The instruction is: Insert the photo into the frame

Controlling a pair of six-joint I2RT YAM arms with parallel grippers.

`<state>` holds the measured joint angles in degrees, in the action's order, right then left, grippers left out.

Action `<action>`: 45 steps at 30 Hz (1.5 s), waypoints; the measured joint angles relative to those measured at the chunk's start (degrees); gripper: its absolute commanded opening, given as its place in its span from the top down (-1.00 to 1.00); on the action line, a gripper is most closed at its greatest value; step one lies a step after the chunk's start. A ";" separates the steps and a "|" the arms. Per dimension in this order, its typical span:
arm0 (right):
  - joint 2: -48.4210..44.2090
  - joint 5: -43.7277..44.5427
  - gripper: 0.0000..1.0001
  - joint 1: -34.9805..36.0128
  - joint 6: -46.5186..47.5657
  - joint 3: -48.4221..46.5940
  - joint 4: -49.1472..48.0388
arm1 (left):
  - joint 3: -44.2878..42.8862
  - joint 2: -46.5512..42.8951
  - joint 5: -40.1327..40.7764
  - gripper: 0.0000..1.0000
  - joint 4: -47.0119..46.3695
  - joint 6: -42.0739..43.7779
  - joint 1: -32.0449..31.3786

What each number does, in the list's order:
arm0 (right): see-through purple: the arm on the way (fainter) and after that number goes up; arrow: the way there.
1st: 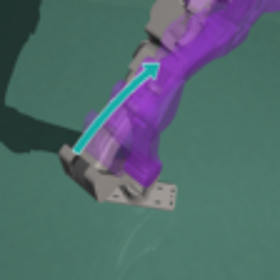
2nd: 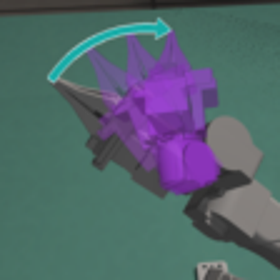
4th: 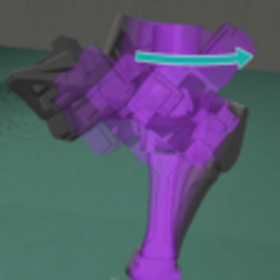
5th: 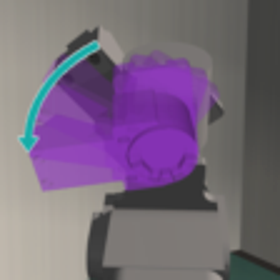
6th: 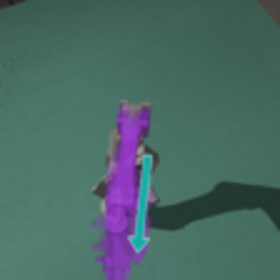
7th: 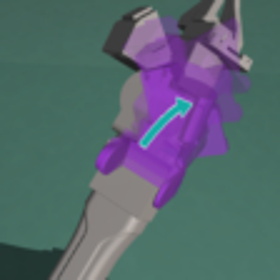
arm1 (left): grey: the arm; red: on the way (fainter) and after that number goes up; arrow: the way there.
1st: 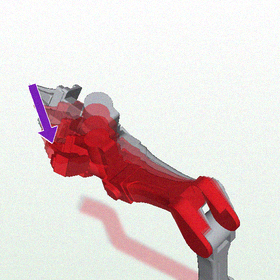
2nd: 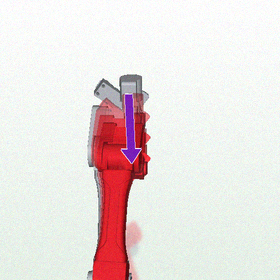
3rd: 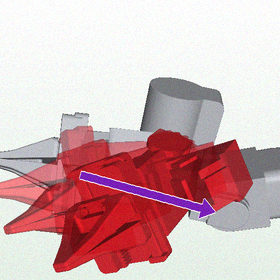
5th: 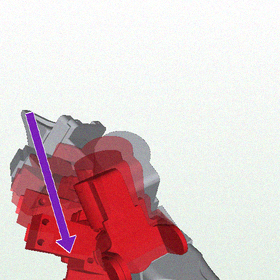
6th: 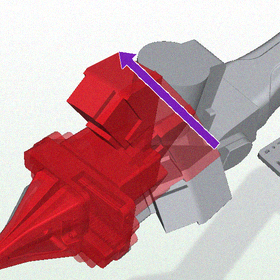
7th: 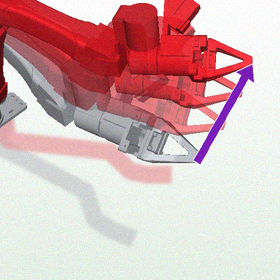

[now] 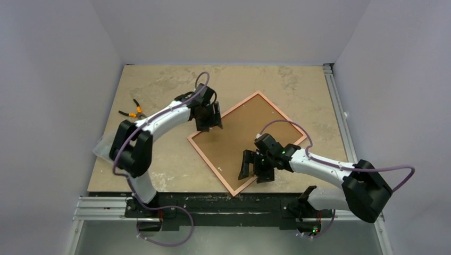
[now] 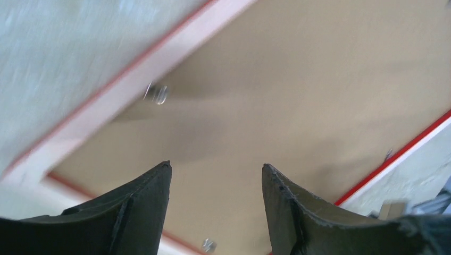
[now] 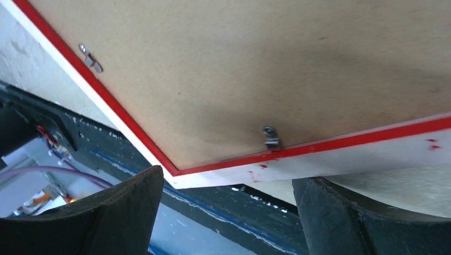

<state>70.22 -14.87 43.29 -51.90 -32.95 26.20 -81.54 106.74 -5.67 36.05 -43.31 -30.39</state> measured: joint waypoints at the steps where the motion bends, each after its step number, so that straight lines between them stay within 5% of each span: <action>1: 0.66 -0.42 -0.78 0.96 -0.13 -0.37 -0.37 | 3.63 -3.58 0.46 -0.24 0.22 -0.04 -0.48; 8: 0.96 -1.20 -0.78 3.91 0.46 -3.21 -0.07 | 28.63 -35.67 1.46 -0.21 2.38 -5.51 -0.74; 11: 0.09 -1.16 -0.78 3.96 1.09 -4.39 0.22 | 36.85 -41.13 1.14 -0.18 0.26 -9.55 -0.76; 22: -4.63 -0.66 -0.78 3.96 4.46 -11.13 3.06 | 42.12 -28.65 -0.39 0.10 -10.73 -17.44 -0.76; 28: -3.74 1.36 -0.78 3.96 5.51 -13.33 6.10 | 38.32 -22.88 0.11 0.75 -11.04 -16.74 -0.76; 32: -2.21 3.48 -0.78 3.80 7.04 -16.50 8.17 | 34.91 -20.09 1.14 0.98 -9.35 -15.72 -0.55; 36: -1.68 3.61 -0.78 0.63 9.22 -18.14 9.86 | 28.06 -15.06 3.06 1.00 -5.05 -9.38 -0.13; 41: -1.70 1.31 -0.81 -14.51 12.63 -16.17 9.99 | 21.31 -9.31 2.36 1.00 -3.67 -0.55 2.60; 45: -0.70 3.37 -0.85 -27.08 15.91 -15.45 12.33 | 19.67 -7.72 0.09 0.70 -3.58 3.87 6.62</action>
<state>69.52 -11.51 16.21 -35.99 -48.40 38.52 -61.87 99.02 -5.58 32.47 -39.44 -23.77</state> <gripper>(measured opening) 0.910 0.166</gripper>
